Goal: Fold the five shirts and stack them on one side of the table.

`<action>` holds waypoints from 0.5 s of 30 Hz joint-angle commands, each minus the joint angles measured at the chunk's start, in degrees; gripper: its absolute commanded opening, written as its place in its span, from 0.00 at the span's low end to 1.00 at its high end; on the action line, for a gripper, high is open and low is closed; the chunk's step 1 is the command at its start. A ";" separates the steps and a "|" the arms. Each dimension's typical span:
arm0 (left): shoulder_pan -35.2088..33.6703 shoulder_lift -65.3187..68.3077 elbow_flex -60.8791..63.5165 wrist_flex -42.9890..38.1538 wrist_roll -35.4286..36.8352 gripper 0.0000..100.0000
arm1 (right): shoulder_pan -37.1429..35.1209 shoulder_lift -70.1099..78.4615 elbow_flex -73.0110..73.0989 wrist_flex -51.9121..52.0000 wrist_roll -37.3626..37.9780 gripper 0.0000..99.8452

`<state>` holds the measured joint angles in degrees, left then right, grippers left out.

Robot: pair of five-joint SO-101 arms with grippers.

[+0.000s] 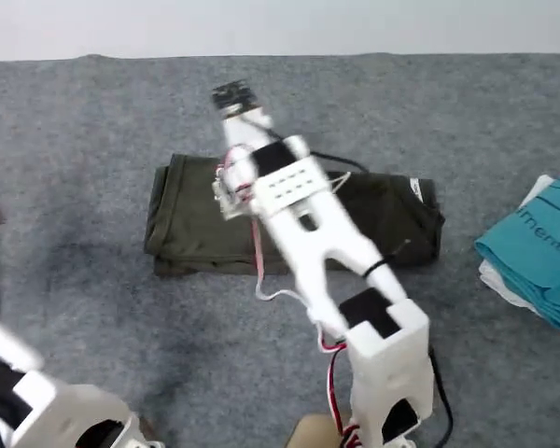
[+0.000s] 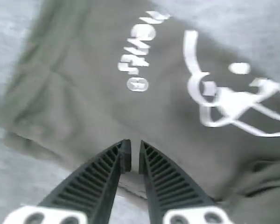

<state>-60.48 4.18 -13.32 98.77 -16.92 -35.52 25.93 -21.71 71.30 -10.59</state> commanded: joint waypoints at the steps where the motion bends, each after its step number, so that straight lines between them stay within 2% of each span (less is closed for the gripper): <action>1: -2.20 -3.52 -0.57 1.58 -0.53 0.00 | -3.03 1.19 -1.76 -2.68 -3.43 0.03; 9: -5.01 -4.84 -0.40 1.58 -0.53 0.00 | -6.20 14.64 -14.86 -4.79 -3.78 0.01; 15: -4.57 -9.05 -0.22 1.58 -0.53 0.00 | -9.98 25.27 -29.01 -4.53 -3.78 0.01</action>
<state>-65.14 -0.75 -13.32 98.95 -17.19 -43.69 49.58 -42.02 67.25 -13.58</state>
